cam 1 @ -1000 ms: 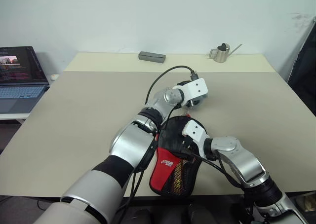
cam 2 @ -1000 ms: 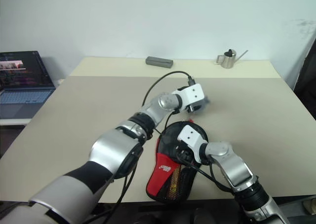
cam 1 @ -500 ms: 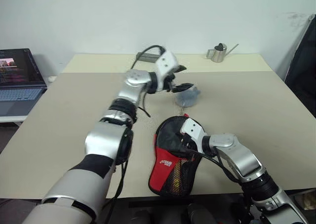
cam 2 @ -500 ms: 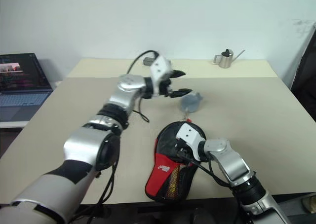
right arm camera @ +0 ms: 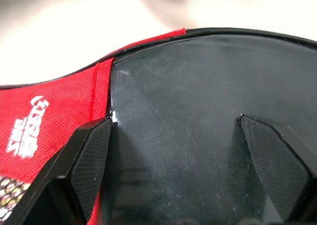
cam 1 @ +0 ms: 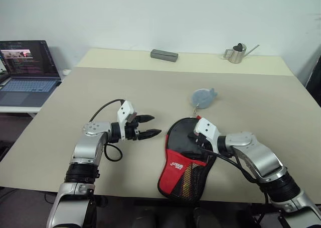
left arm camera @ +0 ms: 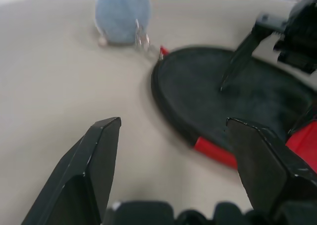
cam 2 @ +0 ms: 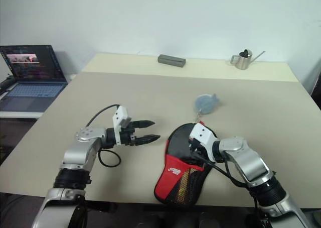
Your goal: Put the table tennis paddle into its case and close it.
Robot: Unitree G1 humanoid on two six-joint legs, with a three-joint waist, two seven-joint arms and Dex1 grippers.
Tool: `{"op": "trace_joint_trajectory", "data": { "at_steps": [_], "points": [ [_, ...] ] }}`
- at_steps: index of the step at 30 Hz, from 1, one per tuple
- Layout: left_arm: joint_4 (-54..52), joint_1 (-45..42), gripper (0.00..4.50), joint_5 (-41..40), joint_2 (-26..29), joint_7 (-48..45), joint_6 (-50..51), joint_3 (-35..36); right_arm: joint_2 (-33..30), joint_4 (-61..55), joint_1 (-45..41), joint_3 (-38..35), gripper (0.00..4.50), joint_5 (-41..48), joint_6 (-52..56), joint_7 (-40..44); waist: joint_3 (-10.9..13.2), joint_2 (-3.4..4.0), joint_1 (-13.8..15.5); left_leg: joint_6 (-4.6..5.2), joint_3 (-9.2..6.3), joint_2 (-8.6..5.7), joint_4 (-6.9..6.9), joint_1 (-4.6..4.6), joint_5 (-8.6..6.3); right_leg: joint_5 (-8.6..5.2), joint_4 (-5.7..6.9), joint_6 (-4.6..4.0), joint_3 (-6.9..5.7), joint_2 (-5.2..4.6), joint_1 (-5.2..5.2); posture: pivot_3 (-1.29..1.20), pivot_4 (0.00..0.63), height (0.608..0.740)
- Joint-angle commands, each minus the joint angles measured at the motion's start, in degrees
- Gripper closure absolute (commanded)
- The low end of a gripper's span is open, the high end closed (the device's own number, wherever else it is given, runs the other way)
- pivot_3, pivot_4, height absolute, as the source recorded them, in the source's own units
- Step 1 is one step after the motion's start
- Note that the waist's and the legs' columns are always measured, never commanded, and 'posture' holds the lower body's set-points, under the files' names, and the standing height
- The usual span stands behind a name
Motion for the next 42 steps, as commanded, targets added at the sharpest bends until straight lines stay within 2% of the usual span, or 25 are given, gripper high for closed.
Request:
{"op": "trace_joint_trajectory", "data": {
  "at_steps": [1,8,12,17,21,30,42],
  "points": [
    [-5.04,-0.01,0.80,-2.69,1.82,-1.22,1.69,-1.63,-2.10,-4.01,-1.75,-4.15,0.00,3.32,1.49,1.52,0.02,0.03,-0.04,0.00,0.01,0.00,-0.01,-0.02,0.00,0.00,-0.01,0.00,0.00,0.00,-0.03,0.00,0.150,0.740],
    [-3.48,-1.15,0.80,-3.33,5.61,-3.01,-0.71,-3.06,-7.77,-11.86,-0.27,-12.12,0.00,12.75,7.09,4.70,0.07,0.10,-0.11,0.01,0.02,0.00,-0.05,-0.14,0.00,-0.02,-0.10,-0.03,-0.02,0.01,-0.12,0.00,0.150,0.740],
    [-3.00,-1.31,0.80,-3.83,6.10,-2.87,-1.37,-3.38,-13.69,-14.12,3.27,-16.26,0.00,14.98,7.62,5.89,0.07,0.09,0.01,0.02,0.01,0.00,-0.03,-0.19,0.00,-0.02,-0.14,-0.03,-0.05,0.00,-0.12,0.00,0.150,0.740],
    [-3.30,-1.11,0.80,-4.00,6.00,-3.29,-2.23,-4.45,-21.35,-12.46,10.36,-16.47,0.00,8.88,-1.93,5.35,0.08,0.08,0.12,0.03,0.02,-0.01,-0.02,-0.23,0.00,-0.02,-0.16,-0.02,-0.08,-0.02,-0.11,0.00,0.150,0.740],
    [-3.13,-1.11,0.80,-4.07,6.01,-3.22,-2.68,-5.00,-23.82,-8.93,13.70,-13.35,0.00,1.25,-12.41,3.74,0.09,0.07,-0.17,0.04,0.12,0.00,-0.01,-0.17,0.01,-0.02,-0.11,-0.01,-0.02,0.00,-0.11,0.00,0.150,0.740],
    [-4.71,-0.22,0.80,-4.51,5.96,-2.48,-2.37,-5.53,-19.46,-0.54,12.23,-8.82,0.00,-8.18,-24.13,-0.90,0.09,0.08,-0.28,0.03,0.21,0.02,0.03,-0.10,0.02,-0.02,0.01,-0.01,0.09,0.04,-0.10,0.00,0.150,0.740],
    [-4.75,-0.50,0.80,-4.62,5.72,-2.22,-2.33,-6.05,-13.16,2.63,6.42,-7.19,0.00,-10.50,-24.79,-1.67,0.09,0.08,-0.32,0.02,0.22,0.03,0.05,-0.06,0.03,-0.02,0.08,-0.02,0.11,0.06,-0.10,0.00,0.150,0.740]
  ]
}}
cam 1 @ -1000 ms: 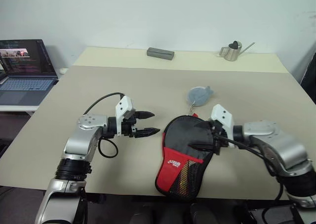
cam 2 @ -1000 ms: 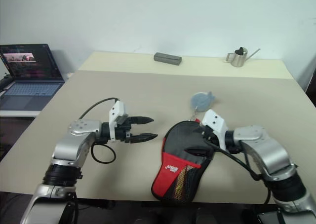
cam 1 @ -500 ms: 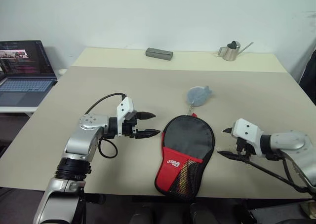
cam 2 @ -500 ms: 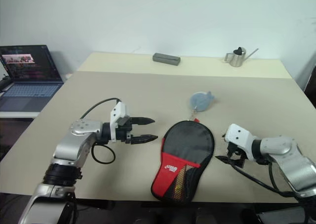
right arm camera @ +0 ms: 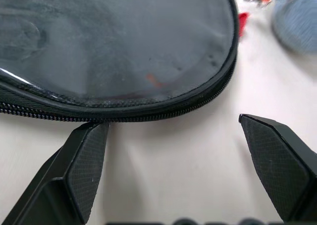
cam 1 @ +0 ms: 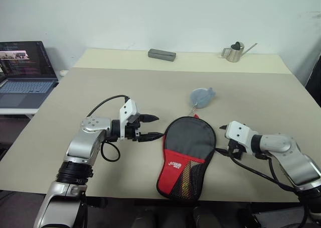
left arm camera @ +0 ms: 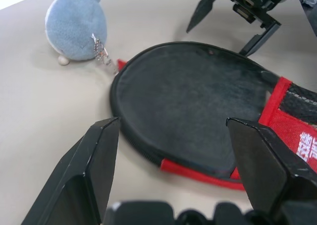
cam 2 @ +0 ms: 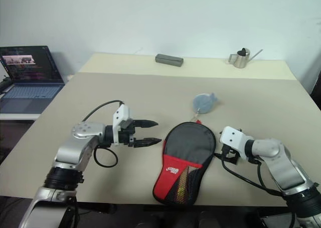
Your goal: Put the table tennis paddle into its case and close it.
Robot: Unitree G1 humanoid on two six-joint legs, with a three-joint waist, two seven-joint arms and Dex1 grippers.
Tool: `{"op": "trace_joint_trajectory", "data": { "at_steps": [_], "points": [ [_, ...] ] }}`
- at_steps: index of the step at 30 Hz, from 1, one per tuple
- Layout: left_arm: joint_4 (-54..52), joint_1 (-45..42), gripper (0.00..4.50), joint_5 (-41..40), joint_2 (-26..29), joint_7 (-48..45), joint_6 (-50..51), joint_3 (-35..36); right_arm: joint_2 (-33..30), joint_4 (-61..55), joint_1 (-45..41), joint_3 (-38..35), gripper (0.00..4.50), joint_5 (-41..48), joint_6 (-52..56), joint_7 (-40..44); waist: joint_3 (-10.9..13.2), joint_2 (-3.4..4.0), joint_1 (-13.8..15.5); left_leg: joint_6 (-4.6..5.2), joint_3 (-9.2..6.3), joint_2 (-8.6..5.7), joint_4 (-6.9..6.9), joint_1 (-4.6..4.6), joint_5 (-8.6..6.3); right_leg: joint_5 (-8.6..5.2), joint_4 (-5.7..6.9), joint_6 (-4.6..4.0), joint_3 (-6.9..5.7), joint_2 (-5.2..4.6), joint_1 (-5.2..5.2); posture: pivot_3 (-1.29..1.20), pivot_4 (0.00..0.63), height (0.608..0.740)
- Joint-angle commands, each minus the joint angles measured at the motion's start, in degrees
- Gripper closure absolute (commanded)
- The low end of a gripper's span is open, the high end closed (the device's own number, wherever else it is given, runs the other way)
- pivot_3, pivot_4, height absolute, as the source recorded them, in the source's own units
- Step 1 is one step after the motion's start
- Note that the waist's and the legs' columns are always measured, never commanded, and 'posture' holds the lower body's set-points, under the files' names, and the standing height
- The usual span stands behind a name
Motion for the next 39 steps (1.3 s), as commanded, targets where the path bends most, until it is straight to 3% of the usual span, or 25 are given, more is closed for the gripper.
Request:
{"op": "trace_joint_trajectory", "data": {
  "at_steps": [1,9,16,24,32,39],
  "points": [
    [-1.75,-0.58,0.80,-1.17,0.07,0.21,-0.65,-0.04,0.82,0.16,-2.38,0.03,0.00,-0.97,-1.20,-0.33,0.00,0.00,0.02,0.00,0.00,0.00,0.00,0.00,0.00,0.00,0.00,0.00,0.00,0.00,0.00,0.00,0.150,0.740],
    [-2.05,-0.76,0.80,-1.54,-0.08,-0.26,-0.79,-1.11,-3.80,0.20,-0.51,-2.38,0.00,-0.95,-1.50,3.42,0.00,0.00,0.16,0.00,0.01,-0.01,0.02,-0.01,0.00,0.00,0.00,0.00,0.00,0.00,0.00,0.00,0.150,0.740],
    [1.32,-7.01,0.80,0.02,-1.54,-2.47,-2.67,-4.94,-11.06,-4.20,2.04,-12.27,0.00,10.25,8.73,11.43,0.00,0.00,0.43,0.03,0.00,-0.01,0.09,-0.03,0.01,0.00,0.03,0.00,-0.02,0.00,0.03,0.00,0.150,0.740],
    [12.88,-17.14,0.80,6.04,-8.18,-3.63,-9.56,-11.84,-10.46,-9.33,1.14,-15.66,0.00,17.17,18.62,9.42,0.00,0.00,0.19,0.05,0.10,0.01,0.13,0.03,0.01,0.00,0.05,0.00,-0.03,0.14,0.08,0.00,0.150,0.740],
    [19.15,-18.79,0.80,11.45,-10.87,-5.78,-13.33,-17.58,-7.39,-10.41,-3.31,-17.57,0.00,21.42,24.67,4.15,0.00,0.00,0.16,0.06,0.15,0.05,0.16,0.02,0.01,0.01,0.09,0.00,0.02,0.23,0.04,0.00,0.150,0.740],
    [23.86,-18.23,0.80,15.21,-11.67,-3.52,-15.65,-18.24,-6.27,-4.50,-11.21,-15.61,0.00,20.33,22.51,2.46,0.00,0.00,0.15,0.07,0.18,0.04,0.18,0.02,0.01,0.01,0.11,0.00,0.02,0.24,0.03,0.00,0.150,0.740]
  ]
}}
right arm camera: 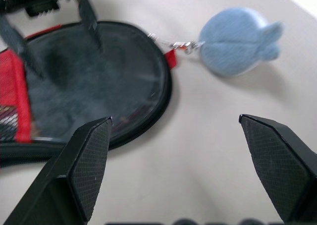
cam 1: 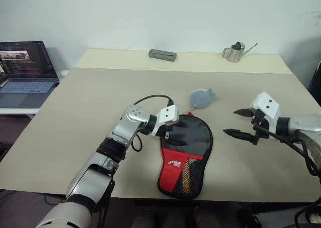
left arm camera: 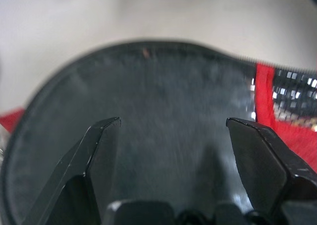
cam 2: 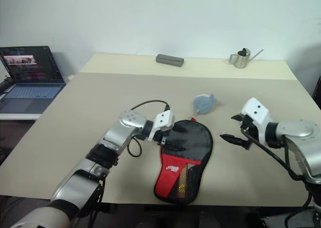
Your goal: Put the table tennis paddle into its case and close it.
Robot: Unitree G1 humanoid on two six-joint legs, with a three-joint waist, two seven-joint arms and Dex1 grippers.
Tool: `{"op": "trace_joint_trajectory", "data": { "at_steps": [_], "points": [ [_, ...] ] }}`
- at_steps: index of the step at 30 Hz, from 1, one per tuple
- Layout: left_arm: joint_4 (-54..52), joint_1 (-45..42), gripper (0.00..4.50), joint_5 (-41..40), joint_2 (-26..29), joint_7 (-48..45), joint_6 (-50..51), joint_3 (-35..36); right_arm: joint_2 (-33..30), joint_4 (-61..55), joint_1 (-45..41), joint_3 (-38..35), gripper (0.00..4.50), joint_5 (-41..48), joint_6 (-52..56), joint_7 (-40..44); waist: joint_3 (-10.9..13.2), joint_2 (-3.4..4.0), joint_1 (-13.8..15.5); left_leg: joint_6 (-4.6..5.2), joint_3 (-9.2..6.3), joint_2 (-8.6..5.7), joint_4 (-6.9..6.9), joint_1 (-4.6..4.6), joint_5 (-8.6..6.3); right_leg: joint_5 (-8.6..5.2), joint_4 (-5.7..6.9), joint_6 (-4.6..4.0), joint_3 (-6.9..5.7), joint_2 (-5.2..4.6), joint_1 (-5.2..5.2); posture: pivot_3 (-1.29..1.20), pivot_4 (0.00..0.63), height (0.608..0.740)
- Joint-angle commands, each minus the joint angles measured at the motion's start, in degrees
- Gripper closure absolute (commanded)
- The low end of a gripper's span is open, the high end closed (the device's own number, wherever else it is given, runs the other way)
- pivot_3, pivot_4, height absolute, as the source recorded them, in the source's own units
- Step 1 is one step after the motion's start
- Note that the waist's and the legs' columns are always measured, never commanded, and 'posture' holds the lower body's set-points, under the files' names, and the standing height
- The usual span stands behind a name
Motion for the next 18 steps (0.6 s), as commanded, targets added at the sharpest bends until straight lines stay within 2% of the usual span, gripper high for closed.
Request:
{"op": "trace_joint_trajectory", "data": {
  "at_steps": [1,4,11,18],
  "points": [
    [0.31,-0.12,0.80,1.01,-0.70,1.38,-1.43,0.15,1.35,4.53,-6.83,0.91,0.00,-0.69,-2.49,-1.04,0.00,0.00,-0.17,0.00,0.01,0.00,0.00,0.00,0.00,0.00,0.00,0.00,0.00,0.00,0.00,0.00,0.150,0.740],
    [0.20,0.54,0.80,0.96,-1.20,1.74,-0.95,0.40,2.94,9.95,-11.70,3.02,0.00,-1.61,-3.96,-0.99,0.00,0.00,-0.14,0.01,0.01,0.01,0.00,0.04,0.00,0.00,0.05,0.00,0.02,0.00,0.00,0.00,0.150,0.740],
    [0.05,1.99,0.80,1.79,-1.81,3.25,-1.48,-0.09,9.88,31.98,-25.29,8.80,0.00,-6.33,-10.05,0.24,-0.02,0.03,-0.13,0.01,0.07,0.01,0.01,0.04,0.01,0.01,0.04,-0.01,0.03,-0.01,-0.02,0.00,0.150,0.740],
    [-0.49,2.78,0.80,2.03,-1.66,3.84,-1.41,-0.04,19.88,57.84,-37.92,10.30,0.00,-10.04,-17.64,0.23,-0.04,0.06,-0.40,0.01,0.14,0.01,0.02,0.08,0.02,0.02,0.10,-0.02,0.06,-0.04,-0.04,0.00,0.150,0.740]
  ]
}}
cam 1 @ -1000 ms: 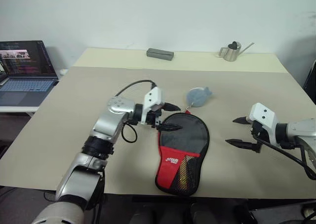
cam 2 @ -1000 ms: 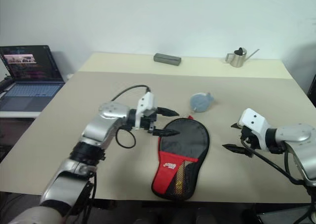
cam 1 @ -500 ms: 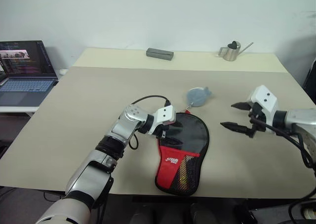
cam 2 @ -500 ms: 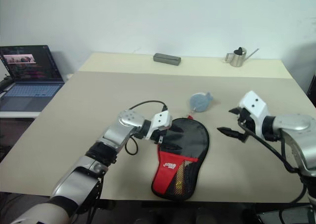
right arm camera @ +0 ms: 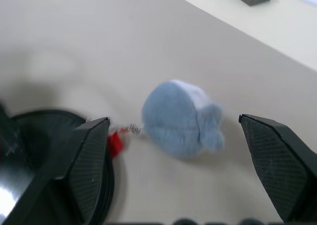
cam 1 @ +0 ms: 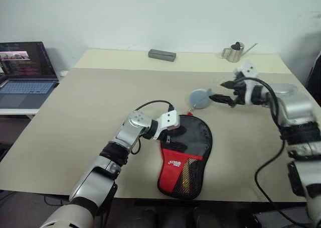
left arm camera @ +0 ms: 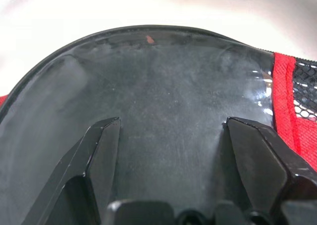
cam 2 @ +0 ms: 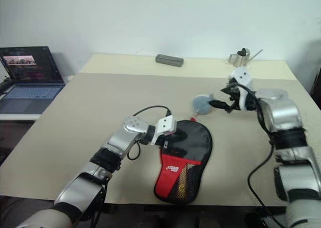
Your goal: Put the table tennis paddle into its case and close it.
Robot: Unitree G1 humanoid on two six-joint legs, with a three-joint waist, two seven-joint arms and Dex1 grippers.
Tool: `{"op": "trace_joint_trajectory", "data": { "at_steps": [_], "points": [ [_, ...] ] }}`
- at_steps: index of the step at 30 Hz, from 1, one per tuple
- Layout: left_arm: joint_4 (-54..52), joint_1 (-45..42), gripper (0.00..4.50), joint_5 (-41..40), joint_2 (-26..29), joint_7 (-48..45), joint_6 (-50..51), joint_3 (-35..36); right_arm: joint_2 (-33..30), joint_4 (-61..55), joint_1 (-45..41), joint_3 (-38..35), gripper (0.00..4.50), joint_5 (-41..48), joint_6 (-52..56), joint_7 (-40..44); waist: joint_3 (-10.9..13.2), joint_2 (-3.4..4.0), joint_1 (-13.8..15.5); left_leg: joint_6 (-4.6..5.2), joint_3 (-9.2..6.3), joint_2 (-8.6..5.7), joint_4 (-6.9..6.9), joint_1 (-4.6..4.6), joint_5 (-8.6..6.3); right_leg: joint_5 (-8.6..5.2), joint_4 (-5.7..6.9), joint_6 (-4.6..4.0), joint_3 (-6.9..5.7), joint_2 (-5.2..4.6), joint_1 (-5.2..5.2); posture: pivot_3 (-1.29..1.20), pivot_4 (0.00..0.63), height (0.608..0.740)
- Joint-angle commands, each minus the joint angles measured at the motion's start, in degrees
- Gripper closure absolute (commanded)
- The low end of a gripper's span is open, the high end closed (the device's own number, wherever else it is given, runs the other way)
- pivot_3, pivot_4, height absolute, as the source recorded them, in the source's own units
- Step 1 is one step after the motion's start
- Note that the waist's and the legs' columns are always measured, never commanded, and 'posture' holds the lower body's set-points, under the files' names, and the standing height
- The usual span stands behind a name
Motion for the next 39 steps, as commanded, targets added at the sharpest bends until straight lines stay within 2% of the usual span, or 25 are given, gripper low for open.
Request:
{"op": "trace_joint_trajectory", "data": {
  "at_steps": [1,6,11,18,26,36,39],
  "points": [
    [-1.17,0.72,0.80,1.06,0.01,0.46,0.02,-0.40,3.29,12.19,-6.68,-0.69,0.00,-2.04,-5.91,-0.31,0.00,0.00,-0.31,0.00,0.00,0.00,-0.01,0.00,0.00,0.00,0.02,0.00,0.00,0.00,0.00,0.00,0.150,0.740],
    [-1.68,1.03,0.80,1.13,0.16,0.97,0.19,-0.23,7.88,26.09,-12.40,-0.88,0.00,-5.22,-12.97,-1.59,0.00,0.01,-0.57,-0.02,-0.03,-0.02,-0.04,-0.04,0.01,0.00,-0.02,0.00,-0.02,-0.05,-0.04,0.00,0.150,0.740],
    [-2.44,1.56,0.80,1.11,0.46,1.35,0.45,-0.17,10.11,33.48,-14.75,-1.04,0.00,-8.08,-17.88,-2.89,-0.01,0.02,-0.86,-0.03,-0.03,-0.03,-0.06,-0.04,0.01,0.00,0.02,0.00,-0.01,-0.10,-0.06,0.00,0.150,0.740],
    [-4.07,2.64,0.80,1.01,0.70,1.77,0.98,-0.32,11.34,39.65,-15.60,-2.31,0.00,-10.25,-21.40,-7.66,-0.03,0.05,-1.24,-0.04,0.01,-0.03,-0.06,-0.03,0.02,0.00,0.16,0.00,0.04,-0.11,-0.14,0.00,0.150,0.740],
    [-4.96,3.26,0.80,1.26,0.72,1.93,1.32,-0.53,13.39,40.45,-15.45,-4.13,0.00,-10.13,-21.35,-8.42,-0.03,0.05,-1.29,-0.03,0.08,-0.05,0.00,0.02,0.02,-0.01,0.53,-0.01,0.10,-0.14,-0.26,0.00,0.150,0.740],
    [-4.66,4.20,0.76,1.54,0.32,3.13,1.83,-0.52,16.11,37.82,-12.85,-3.82,3.36,-11.24,-21.37,-10.64,-0.04,0.08,-1.35,-0.03,0.08,-0.05,0.13,0.03,0.02,-0.01,0.68,-0.01,0.11,-0.14,-0.26,0.00,0.150,0.740],
    [-4.34,4.27,0.76,1.93,0.33,3.72,2.88,-0.65,16.64,36.08,-11.73,-3.50,4.21,-11.92,-20.85,-10.53,-0.06,0.10,-1.37,-0.03,0.08,-0.06,0.18,0.04,0.02,-0.01,0.74,-0.01,0.12,-0.13,-0.26,0.00,0.150,0.740]
  ]
}}
